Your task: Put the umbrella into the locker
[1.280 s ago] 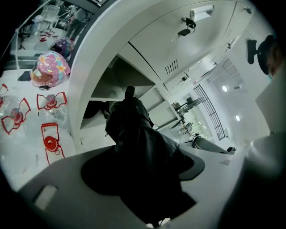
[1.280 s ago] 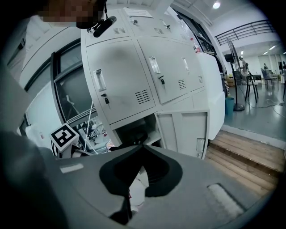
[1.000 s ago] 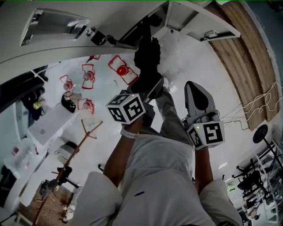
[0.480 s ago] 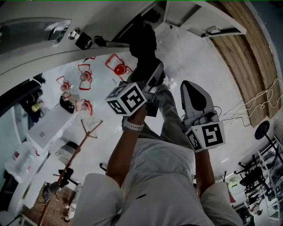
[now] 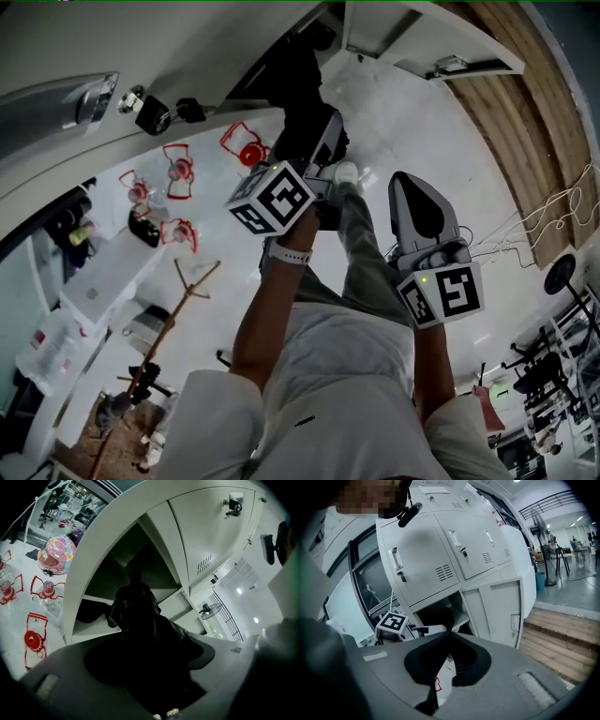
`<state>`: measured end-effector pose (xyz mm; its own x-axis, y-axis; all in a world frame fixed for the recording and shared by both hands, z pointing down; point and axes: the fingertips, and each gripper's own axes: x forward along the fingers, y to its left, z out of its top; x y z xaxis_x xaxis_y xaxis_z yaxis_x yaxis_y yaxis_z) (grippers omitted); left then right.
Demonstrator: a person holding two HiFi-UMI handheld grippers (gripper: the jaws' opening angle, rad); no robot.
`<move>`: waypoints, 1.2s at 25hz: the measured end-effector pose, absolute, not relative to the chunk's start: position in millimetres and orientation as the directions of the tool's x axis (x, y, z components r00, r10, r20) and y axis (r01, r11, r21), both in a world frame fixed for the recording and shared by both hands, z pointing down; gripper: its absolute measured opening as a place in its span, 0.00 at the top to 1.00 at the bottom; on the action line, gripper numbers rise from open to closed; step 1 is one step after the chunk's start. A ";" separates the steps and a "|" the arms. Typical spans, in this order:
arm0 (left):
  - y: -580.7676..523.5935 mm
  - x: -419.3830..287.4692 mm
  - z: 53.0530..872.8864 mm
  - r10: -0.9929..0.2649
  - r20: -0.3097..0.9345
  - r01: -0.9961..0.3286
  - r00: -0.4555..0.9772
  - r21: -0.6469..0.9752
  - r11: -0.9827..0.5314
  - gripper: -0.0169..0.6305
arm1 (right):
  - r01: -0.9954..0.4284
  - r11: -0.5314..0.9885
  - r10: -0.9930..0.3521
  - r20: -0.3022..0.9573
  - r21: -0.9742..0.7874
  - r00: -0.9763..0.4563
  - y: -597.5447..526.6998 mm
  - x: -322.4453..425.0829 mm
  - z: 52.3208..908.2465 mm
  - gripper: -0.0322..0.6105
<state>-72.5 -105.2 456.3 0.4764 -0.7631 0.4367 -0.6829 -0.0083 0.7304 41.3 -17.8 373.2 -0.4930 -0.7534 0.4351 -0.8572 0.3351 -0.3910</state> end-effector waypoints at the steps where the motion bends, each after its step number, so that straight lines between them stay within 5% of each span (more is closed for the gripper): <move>1: -106.9 -70.3 458.9 -0.763 0.434 -0.675 0.480 0.738 -0.005 0.45 | -0.858 0.329 -0.758 0.431 -0.395 -0.490 -20.2 42.0 373.2 0.95; 30: -192.7 -70.3 478.4 -0.833 0.368 -0.652 0.414 0.758 0.012 0.45 | -0.869 0.298 -0.758 0.455 -0.395 -0.467 -61.9 49.6 402.2 0.95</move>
<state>-70.3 -192.7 478.4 0.4136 -0.8326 0.3683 -0.6518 0.0116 0.7583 49.6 -61.9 402.2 -0.4668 -0.7582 0.4553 -0.8691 0.2980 -0.3947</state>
